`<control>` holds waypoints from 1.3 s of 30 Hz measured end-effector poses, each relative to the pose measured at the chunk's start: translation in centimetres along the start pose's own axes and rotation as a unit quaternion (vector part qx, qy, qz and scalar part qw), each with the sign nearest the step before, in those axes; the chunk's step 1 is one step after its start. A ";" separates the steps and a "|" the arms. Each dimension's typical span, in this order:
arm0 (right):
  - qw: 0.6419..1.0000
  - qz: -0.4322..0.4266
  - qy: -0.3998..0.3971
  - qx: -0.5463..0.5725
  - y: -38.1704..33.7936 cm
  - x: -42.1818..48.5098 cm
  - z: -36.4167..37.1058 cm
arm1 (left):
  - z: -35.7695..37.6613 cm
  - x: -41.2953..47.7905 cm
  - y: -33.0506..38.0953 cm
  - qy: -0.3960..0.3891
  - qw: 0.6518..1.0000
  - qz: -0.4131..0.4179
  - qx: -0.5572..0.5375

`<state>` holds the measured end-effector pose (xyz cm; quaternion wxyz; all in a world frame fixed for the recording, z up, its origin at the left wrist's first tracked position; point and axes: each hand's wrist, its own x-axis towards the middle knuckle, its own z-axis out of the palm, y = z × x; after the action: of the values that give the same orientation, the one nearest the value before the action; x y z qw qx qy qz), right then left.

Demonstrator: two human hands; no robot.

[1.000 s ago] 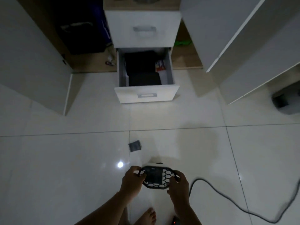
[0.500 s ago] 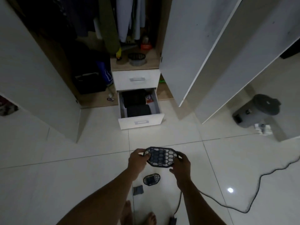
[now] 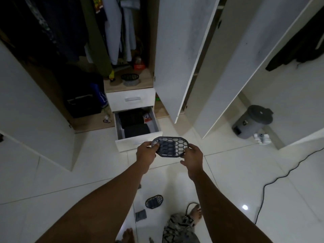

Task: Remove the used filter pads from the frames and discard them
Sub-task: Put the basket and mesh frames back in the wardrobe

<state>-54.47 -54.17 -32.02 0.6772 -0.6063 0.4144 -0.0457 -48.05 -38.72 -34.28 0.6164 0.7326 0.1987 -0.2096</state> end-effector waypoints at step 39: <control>0.974 -0.196 -0.111 0.020 -40.1 46.2 -9.5 | 38.5 22.8 41.5 0.111 0.980 0.120 -0.110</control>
<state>-12.51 -98.17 -20.20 0.7084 -0.6636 0.2088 -0.1186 -8.63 -82.64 -18.71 0.6881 0.6975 0.1981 -0.0284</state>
